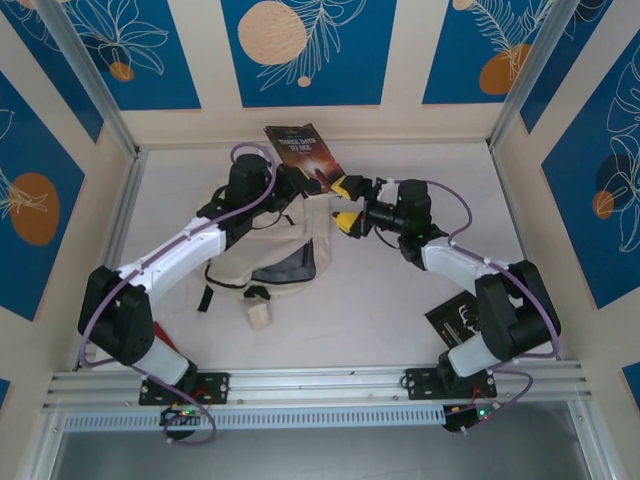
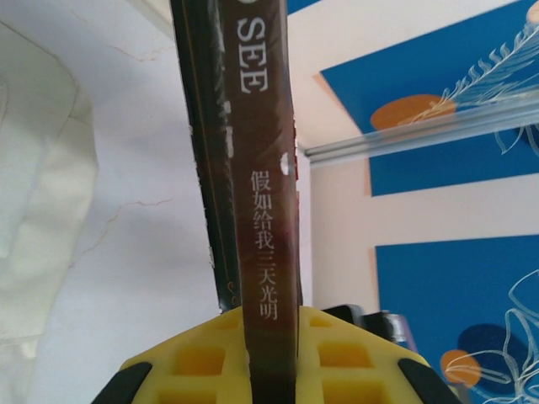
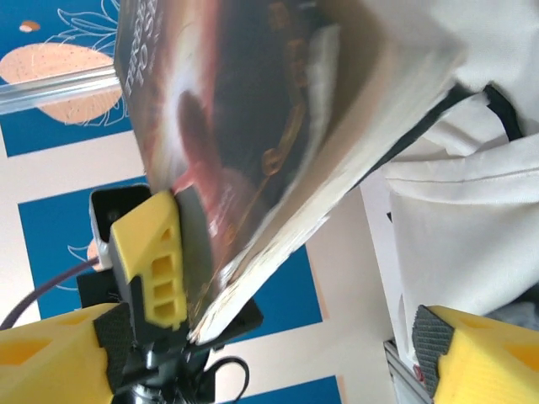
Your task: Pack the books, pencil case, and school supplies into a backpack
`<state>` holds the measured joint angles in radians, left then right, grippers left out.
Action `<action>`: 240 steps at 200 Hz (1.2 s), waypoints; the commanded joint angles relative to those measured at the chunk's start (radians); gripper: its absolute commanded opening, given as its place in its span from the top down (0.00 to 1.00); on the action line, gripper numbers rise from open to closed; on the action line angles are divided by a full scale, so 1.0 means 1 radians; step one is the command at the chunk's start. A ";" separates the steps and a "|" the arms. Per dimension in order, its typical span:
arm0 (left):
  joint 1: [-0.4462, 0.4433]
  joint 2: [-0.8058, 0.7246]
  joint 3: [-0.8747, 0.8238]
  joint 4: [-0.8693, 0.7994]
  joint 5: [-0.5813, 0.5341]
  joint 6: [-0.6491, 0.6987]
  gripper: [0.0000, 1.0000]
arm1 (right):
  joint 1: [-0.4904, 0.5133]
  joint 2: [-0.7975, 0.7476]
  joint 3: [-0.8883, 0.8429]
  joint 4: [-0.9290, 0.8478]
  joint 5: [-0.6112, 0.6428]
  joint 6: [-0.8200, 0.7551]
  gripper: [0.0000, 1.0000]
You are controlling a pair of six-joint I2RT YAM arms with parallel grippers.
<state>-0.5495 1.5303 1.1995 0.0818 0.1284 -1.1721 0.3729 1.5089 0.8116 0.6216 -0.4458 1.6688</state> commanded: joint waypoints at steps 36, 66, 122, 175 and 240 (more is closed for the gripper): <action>0.005 -0.052 -0.017 0.180 -0.047 -0.081 1.00 | 0.051 0.103 0.158 0.089 0.056 0.100 0.24; 0.005 -0.045 -0.020 0.194 -0.045 -0.101 1.00 | 0.067 0.165 0.188 0.147 0.079 0.167 0.32; 0.005 -0.036 -0.032 0.188 -0.062 -0.104 1.00 | 0.077 0.174 0.160 0.218 0.144 0.237 0.53; 0.007 -0.024 -0.036 0.160 -0.076 -0.096 1.00 | 0.066 0.141 0.116 0.246 0.176 0.233 0.75; 0.014 -0.020 -0.019 0.043 -0.053 -0.024 0.64 | 0.048 0.065 0.090 0.097 0.183 0.103 0.95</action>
<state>-0.5503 1.5196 1.1515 0.1593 0.0879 -1.2606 0.4427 1.6394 0.9112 0.8036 -0.2760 1.8641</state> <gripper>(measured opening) 0.231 0.142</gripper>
